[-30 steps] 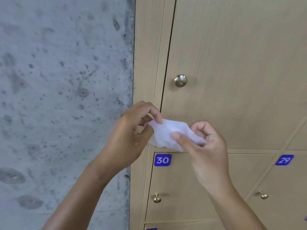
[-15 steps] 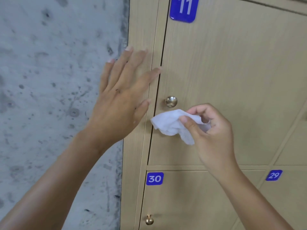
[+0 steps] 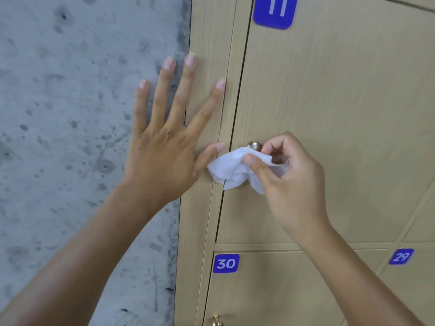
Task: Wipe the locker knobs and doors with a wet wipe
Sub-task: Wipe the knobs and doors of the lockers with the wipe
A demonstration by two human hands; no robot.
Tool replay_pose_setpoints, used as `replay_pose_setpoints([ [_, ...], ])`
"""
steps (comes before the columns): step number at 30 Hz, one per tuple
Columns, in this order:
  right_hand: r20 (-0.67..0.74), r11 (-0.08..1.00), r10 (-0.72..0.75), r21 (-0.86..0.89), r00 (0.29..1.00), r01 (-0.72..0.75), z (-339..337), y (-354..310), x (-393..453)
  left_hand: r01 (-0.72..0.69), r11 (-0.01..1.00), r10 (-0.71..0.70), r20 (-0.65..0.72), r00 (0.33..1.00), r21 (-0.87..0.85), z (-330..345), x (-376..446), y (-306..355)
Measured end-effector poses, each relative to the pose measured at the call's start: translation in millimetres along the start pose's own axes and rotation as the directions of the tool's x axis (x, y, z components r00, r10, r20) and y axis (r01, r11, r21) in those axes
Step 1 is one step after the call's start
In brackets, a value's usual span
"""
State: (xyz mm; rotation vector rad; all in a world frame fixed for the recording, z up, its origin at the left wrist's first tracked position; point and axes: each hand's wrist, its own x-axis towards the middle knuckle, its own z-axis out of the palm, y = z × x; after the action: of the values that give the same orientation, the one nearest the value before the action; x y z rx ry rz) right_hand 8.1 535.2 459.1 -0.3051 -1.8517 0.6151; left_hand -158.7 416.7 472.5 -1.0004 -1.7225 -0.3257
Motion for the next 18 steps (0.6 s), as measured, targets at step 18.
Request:
replay_pose_setpoints([
  [18, 0.067, 0.972, 0.084, 0.216, 0.994, -0.097, -5.4, 0.4, 9.0, -0.045, 0.997, 0.044, -0.020, 0.999, -0.063, 2.6, -2.1, -4.5],
])
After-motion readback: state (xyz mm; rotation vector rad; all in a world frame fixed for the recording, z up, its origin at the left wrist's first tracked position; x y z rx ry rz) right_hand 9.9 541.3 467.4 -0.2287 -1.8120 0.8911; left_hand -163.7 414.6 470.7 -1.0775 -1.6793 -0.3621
